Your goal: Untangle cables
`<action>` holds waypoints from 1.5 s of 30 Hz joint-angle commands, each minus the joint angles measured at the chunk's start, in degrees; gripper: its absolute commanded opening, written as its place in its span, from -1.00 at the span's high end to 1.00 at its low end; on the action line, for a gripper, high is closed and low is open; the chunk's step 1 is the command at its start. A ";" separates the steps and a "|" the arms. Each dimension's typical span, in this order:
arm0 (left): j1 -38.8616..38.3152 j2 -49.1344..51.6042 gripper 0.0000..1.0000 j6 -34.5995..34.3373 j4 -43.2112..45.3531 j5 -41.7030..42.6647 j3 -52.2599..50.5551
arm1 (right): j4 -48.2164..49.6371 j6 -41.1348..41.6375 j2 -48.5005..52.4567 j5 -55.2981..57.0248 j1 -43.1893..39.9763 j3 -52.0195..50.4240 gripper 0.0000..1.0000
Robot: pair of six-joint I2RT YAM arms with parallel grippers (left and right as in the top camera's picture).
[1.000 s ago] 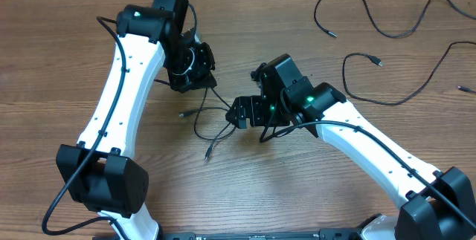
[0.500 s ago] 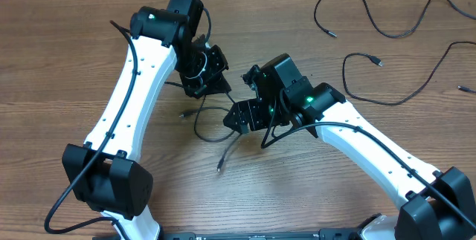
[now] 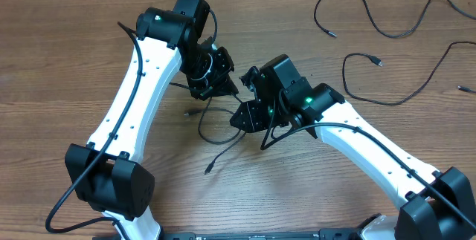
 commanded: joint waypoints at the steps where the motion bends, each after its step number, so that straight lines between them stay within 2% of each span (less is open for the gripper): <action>1: -0.22 0.37 0.88 -0.83 -0.22 -3.08 -0.28 | 0.13 0.13 0.24 0.37 -0.09 0.35 0.63; 3: -0.20 0.37 0.85 -0.83 -0.20 -4.11 -0.28 | 0.02 0.13 0.24 0.39 -0.09 0.35 0.74; 5: -0.20 0.37 0.73 -0.81 -0.17 -5.29 -0.28 | 0.02 0.13 0.24 0.39 -0.09 0.35 0.80; 10: -0.22 0.37 -0.09 -0.66 -0.22 -8.79 -0.28 | -0.22 3.89 0.24 3.72 -0.09 0.35 0.86; 13: -0.22 0.37 -0.42 0.46 -0.22 -9.90 -0.31 | -0.87 7.58 0.24 7.63 -0.09 0.35 0.91; 17: -0.22 0.37 -0.96 0.74 -0.26 -11.98 -0.28 | -1.97 13.27 0.24 12.70 -0.09 0.35 0.93; 26: -0.22 0.37 -0.99 0.72 -0.50 -17.07 -0.31 | -8.90 28.76 0.24 26.82 -0.26 0.35 0.92; 30: -0.48 0.37 -0.99 0.79 -1.75 -21.51 -0.31 | -9.75 30.84 0.24 27.85 -0.26 0.35 0.93; 35: -1.73 0.37 -1.00 7.37 -3.58 -28.02 -0.31 | -9.77 31.30 0.24 28.55 -0.26 0.35 0.93; 40: -2.80 0.39 -0.99 7.56 -5.57 -37.31 -0.37 | -11.21 36.59 0.24 31.04 -0.72 0.35 0.90; 45: -2.69 0.39 -0.87 7.26 -3.93 -41.55 -2.29 | -12.15 36.61 0.24 30.75 -2.25 0.35 0.82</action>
